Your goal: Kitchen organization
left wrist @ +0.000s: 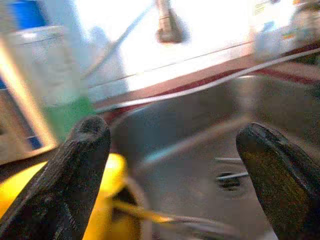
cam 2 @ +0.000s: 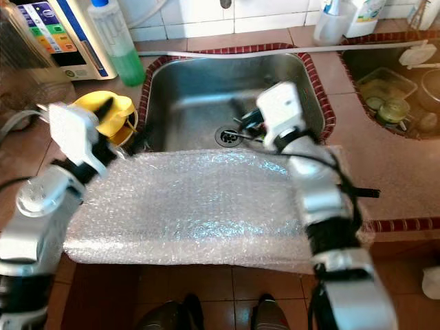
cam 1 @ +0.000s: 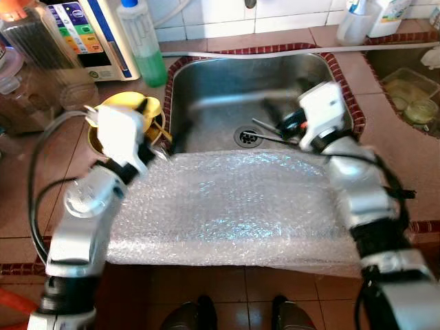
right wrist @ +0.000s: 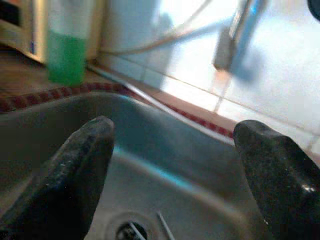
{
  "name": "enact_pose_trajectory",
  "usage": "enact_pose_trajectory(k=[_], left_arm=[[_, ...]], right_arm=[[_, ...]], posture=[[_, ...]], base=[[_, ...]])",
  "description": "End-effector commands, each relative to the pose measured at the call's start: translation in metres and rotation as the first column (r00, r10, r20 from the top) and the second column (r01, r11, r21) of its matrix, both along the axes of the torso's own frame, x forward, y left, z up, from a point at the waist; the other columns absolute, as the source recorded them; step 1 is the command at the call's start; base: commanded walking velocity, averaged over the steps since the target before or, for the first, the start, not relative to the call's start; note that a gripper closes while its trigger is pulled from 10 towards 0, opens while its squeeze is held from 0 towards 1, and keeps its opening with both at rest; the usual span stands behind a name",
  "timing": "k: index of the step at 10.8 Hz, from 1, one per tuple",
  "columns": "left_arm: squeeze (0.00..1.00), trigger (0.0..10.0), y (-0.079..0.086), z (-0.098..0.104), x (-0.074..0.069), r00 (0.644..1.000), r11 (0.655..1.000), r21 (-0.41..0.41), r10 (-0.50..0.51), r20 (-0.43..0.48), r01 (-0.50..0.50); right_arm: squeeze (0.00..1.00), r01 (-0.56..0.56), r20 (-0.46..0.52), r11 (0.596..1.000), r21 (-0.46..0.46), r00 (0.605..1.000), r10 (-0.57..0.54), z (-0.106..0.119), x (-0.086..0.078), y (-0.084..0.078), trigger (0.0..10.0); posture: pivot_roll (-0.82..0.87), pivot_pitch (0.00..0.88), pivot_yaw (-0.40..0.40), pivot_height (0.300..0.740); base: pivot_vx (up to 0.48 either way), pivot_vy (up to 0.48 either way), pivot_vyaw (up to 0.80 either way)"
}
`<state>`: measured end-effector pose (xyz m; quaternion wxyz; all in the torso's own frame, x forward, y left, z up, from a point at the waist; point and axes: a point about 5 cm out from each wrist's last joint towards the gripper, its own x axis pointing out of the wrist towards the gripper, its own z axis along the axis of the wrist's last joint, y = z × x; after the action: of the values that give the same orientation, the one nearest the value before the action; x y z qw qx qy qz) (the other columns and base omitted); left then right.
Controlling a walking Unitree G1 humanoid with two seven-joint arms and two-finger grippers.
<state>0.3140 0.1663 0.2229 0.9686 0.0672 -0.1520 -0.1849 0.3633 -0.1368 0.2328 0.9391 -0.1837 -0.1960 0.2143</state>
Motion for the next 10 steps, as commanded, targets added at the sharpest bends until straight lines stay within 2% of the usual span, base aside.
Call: enact_pose_trajectory(k=[1, 2, 3, 4, 5, 6, 7, 10], left_arm=[[1.00, 10.0, 0.016, -0.003, 0.005, 0.994, 0.994, 0.028, 0.107, -0.009, -0.107], [1.00, 10.0, 0.019, -0.003, 0.007, 0.992, 0.991, 0.051, 0.125, 0.010, -0.125], [1.00, 10.0, 0.018, -0.006, 0.010, 0.994, 0.983, 0.147, 0.108, 0.021, -0.110], [1.00, 10.0, 0.015, -0.012, 0.014, 0.996, 0.956, 0.280, 0.084, 0.038, -0.091], [0.76, 10.0, 0.014, -0.014, 0.018, 0.996, 0.940, 0.331, 0.072, 0.044, -0.082], [0.00, 10.0, 0.016, -0.014, 0.021, 0.997, 0.937, 0.339, 0.068, 0.037, -0.077], [0.00, 10.0, 0.017, -0.016, 0.027, 0.998, 0.926, 0.371, 0.060, 0.018, -0.063], [0.00, 10.0, 0.022, -0.016, 0.039, 0.998, 0.885, 0.461, 0.058, 0.017, -0.060]], right_arm=[[1.00, -0.102, 0.035, 0.995, 0.001, 0.994, 0.102, 0.006, -0.014, 0.022, 10.0], [1.00, -0.145, 0.036, 0.989, -0.001, 0.989, 0.145, 0.007, -0.021, 0.030, 10.0], [1.00, -0.199, 0.031, 0.980, -0.024, 0.979, 0.199, 0.006, -0.030, 0.040, 10.0], [1.00, -0.258, 0.004, 0.966, -0.019, 0.966, 0.258, 0.005, -0.039, 0.049, 10.0], [0.69, -0.324, -0.018, 0.946, -0.031, 0.946, 0.324, 0.003, -0.050, 0.057, 10.0], [0.07, -0.373, -0.035, 0.927, -0.045, 0.928, 0.372, 0.002, -0.059, 0.063, 10.0], [0.00, -0.436, -0.052, 0.897, -0.067, 0.900, 0.433, 0.003, -0.070, 0.069, 10.0], [0.00, -0.496, -0.094, 0.865, -0.078, 0.867, 0.489, 0.006, -0.083, 0.075, 10.0]], posture=[[-0.16, 0.212, 0.149, 0.740], [-0.16, 0.211, 0.146, 0.740], [-0.17, 0.211, 0.143, 0.740], [-0.17, 0.211, 0.143, 0.740], [-0.17, 0.212, 0.143, 0.740], [-0.17, 0.212, 0.143, 0.740], [-0.19, 0.215, 0.148, 0.740], [-0.20, 0.218, 0.148, 0.740]], base=[[0.000, 0.000, 0.00], [0.000, 0.000, 0.00], [0.000, 0.000, 0.00], [0.000, 0.000, 0.00], [0.000, 0.000, 0.00], [0.000, 0.000, 0.00], [0.000, 0.000, 0.00], [0.000, 0.000, 0.00]])
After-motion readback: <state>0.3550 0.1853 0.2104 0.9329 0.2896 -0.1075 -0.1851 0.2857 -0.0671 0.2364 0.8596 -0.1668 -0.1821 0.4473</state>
